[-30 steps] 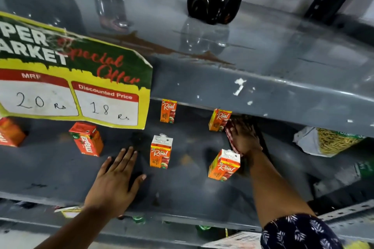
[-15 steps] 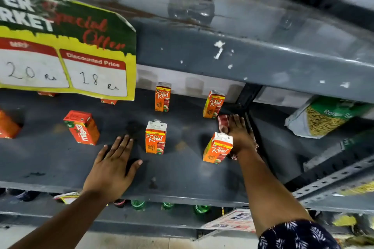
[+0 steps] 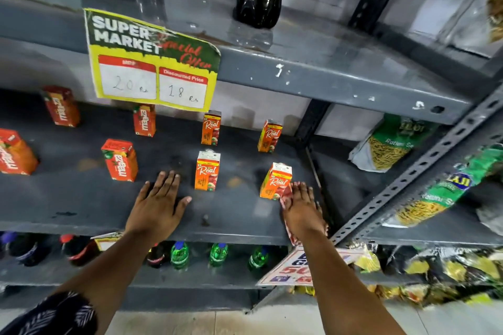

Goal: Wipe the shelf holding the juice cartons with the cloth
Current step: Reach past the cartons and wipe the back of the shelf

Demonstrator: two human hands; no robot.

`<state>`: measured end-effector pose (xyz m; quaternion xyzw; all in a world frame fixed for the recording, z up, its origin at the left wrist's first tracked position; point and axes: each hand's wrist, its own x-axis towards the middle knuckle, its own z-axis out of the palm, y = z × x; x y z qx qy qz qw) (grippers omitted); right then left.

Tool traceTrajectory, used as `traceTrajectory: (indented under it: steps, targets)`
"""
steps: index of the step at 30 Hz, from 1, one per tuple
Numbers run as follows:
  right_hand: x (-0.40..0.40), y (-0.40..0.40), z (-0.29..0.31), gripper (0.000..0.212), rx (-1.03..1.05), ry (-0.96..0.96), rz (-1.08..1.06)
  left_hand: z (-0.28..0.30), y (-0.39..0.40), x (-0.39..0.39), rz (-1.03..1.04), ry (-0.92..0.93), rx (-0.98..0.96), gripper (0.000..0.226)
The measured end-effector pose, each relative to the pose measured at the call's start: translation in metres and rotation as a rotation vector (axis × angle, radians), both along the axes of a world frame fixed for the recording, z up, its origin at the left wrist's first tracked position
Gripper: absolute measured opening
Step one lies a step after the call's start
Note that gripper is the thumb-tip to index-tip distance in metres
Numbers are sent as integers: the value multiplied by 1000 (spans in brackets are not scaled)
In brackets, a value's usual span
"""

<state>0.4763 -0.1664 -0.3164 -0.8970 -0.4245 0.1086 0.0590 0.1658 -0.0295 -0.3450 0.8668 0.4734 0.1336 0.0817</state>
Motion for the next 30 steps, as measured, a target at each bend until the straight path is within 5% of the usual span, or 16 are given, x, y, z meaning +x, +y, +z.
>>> traceTrajectory:
  steps: [12, 23, 30]
  targets:
    - [-41, -56, -2, 58, 154, -105, -30, 1, -1, 0, 2, 16, -13, 73]
    - [-62, -131, 10, 71, 105, -261, 227, 0, -4, -8, -53, 31, 6, 85]
    - [-66, -74, 49, 59, 281, -232, 213, 0, -2, -8, -58, 22, 10, 88]
